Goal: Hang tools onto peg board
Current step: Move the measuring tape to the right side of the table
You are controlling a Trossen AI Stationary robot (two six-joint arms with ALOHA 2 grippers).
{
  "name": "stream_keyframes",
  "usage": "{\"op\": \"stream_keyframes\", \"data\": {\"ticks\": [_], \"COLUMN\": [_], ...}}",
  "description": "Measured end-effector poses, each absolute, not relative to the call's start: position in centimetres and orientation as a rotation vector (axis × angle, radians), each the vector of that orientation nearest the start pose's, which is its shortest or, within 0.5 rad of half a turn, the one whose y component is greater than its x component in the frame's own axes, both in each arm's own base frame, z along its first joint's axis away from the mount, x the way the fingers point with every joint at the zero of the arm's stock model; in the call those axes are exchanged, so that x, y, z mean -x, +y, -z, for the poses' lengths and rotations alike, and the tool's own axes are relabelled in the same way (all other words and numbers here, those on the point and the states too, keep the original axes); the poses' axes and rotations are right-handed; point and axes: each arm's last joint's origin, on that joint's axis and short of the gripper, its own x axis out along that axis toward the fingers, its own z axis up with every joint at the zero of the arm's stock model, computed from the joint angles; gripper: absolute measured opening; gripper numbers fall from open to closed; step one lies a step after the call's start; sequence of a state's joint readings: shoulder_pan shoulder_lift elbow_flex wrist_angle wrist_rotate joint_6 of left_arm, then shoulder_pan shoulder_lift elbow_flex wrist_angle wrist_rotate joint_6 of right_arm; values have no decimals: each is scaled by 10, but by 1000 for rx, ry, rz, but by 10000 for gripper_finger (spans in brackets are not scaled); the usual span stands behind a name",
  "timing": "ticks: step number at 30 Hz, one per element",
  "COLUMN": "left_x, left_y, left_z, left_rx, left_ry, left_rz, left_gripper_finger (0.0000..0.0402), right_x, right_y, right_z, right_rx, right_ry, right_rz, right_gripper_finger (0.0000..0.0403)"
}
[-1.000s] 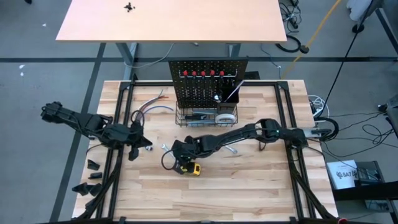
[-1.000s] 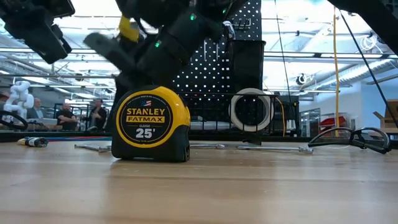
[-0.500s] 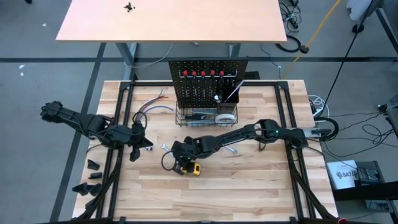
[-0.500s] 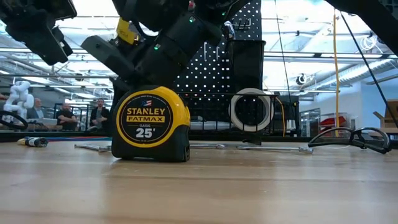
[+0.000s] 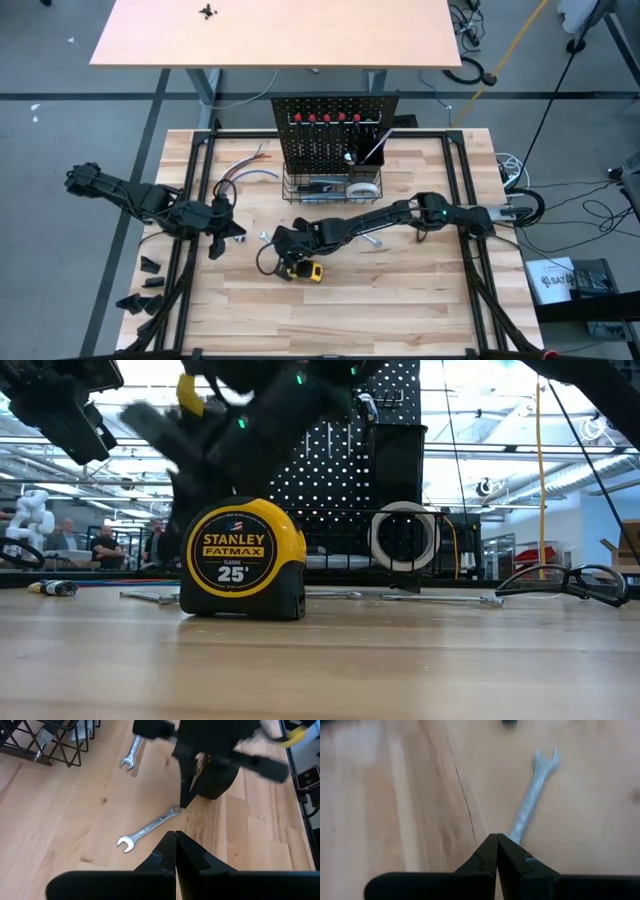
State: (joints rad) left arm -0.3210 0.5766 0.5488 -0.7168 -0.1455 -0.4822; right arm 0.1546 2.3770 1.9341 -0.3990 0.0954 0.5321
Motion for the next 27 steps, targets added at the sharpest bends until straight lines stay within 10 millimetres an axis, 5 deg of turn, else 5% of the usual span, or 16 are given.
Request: {"op": "stream_keyframes", "data": {"ticks": [6,12,19,27], "left_x": [-111,-112,-112,-113], "left_y": [-33,-32,-32,-33], "left_z": [-235,-235,-236,-237], "left_rx": [282,257,232,229], "left_ry": [748,743,737,721], "left_rz": [-9,-6,-2,2], "left_gripper_finger": [0,0,0,0], "right_x": [-522,-507,-482,-480], "right_y": [77,81,95,102], "right_z": [-213,-239,-235,-235], "right_rx": [-328,-255,-357,-375], "right_ry": [730,875,1167,1175], "right_rz": [140,79,-20,-34], "right_gripper_finger": [0,33,164,312]}}
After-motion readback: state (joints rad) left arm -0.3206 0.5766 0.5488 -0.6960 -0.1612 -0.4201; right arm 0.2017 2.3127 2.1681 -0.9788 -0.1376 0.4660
